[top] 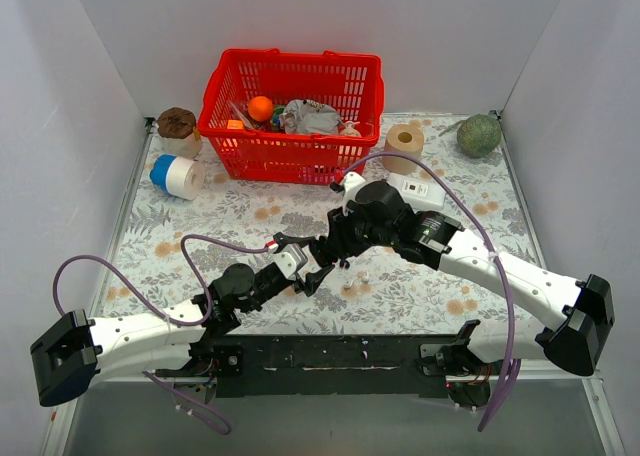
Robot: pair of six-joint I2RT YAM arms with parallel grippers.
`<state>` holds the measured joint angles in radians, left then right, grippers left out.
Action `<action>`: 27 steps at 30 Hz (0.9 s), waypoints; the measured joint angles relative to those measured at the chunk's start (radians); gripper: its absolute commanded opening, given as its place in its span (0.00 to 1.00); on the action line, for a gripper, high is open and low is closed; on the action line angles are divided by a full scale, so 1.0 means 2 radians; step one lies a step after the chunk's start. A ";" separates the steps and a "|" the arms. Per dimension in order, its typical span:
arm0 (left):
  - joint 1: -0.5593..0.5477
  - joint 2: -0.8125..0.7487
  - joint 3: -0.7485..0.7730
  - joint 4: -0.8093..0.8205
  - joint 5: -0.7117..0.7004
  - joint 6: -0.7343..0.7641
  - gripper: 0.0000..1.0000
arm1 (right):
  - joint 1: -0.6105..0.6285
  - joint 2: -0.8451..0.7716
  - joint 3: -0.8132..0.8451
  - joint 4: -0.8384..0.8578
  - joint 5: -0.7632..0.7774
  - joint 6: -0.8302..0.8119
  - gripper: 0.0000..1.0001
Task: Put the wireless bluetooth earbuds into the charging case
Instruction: Open the charging case.
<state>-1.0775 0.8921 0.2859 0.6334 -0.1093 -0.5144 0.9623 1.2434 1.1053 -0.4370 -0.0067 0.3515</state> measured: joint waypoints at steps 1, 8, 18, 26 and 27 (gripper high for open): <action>0.000 0.000 0.000 -0.001 0.000 0.000 0.00 | 0.000 0.001 0.000 0.001 -0.002 0.000 0.36; 0.000 0.000 0.000 0.000 -0.005 0.000 0.00 | 0.000 0.002 0.000 0.005 -0.006 0.001 0.01; -0.007 0.011 0.016 0.000 -0.050 -0.040 0.98 | 0.001 0.002 0.029 -0.023 0.018 -0.035 0.01; -0.001 0.010 0.036 -0.056 -0.109 -0.069 0.98 | -0.001 -0.022 0.079 -0.059 0.044 -0.093 0.01; 0.001 0.008 0.042 -0.065 -0.110 -0.073 0.98 | -0.001 -0.026 0.080 -0.059 0.047 -0.098 0.01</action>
<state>-1.0748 0.9085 0.3695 0.5034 -0.3286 -0.6609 0.9604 1.1915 1.2644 -0.5549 0.0879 0.1551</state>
